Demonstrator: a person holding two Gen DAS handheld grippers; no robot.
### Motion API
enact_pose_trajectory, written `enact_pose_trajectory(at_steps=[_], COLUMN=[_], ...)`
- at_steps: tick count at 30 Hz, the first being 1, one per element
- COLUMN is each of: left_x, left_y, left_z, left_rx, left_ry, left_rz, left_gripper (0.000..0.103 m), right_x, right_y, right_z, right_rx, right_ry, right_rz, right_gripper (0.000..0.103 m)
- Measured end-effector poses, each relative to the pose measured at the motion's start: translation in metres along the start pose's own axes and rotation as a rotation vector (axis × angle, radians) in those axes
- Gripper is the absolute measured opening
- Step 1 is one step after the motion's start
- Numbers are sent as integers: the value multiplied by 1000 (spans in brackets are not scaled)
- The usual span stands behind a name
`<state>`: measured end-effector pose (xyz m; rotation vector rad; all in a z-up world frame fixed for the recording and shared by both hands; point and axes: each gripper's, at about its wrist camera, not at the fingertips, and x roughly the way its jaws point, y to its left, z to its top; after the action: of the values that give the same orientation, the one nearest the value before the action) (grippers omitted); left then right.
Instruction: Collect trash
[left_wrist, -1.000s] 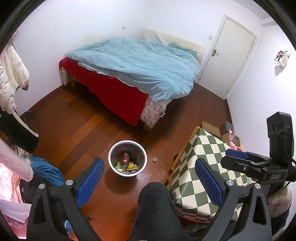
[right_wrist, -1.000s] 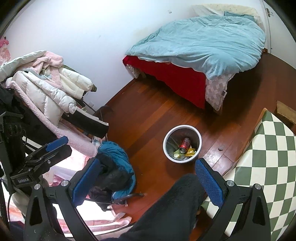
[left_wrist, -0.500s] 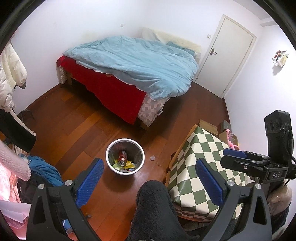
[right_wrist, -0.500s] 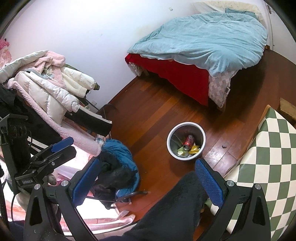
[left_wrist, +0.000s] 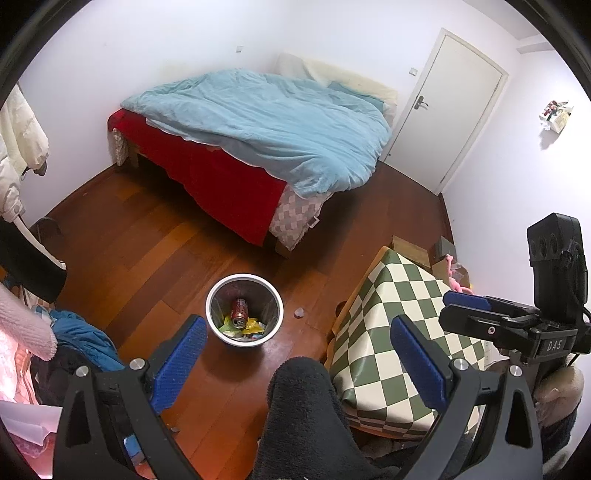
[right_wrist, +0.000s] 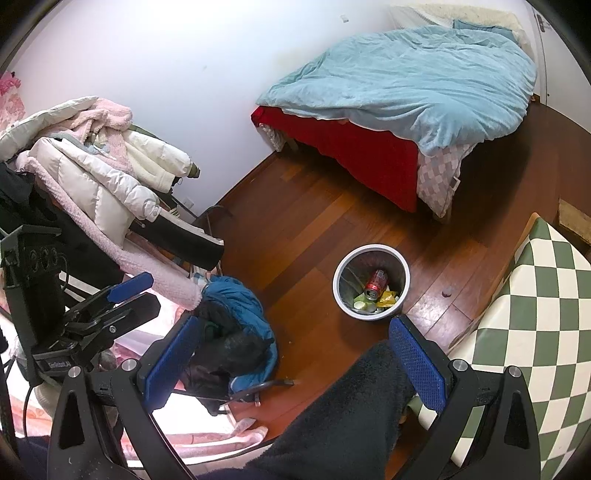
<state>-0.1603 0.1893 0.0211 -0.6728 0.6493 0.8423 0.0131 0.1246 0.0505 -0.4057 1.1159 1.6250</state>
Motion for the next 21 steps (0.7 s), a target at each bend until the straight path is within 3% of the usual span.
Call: enact_pose_trajectory(at_steps=[21], left_x=[-3], left_y=[3], left_z=[-2], left_rx=[-12], left_ry=[3], left_rz=[-12], left_gripper=[102], right_x=[9], right_y=[7], right_z=[-4], right_rx=[-18], right_ry=[31], right_rz=[7], right_gripper=[103])
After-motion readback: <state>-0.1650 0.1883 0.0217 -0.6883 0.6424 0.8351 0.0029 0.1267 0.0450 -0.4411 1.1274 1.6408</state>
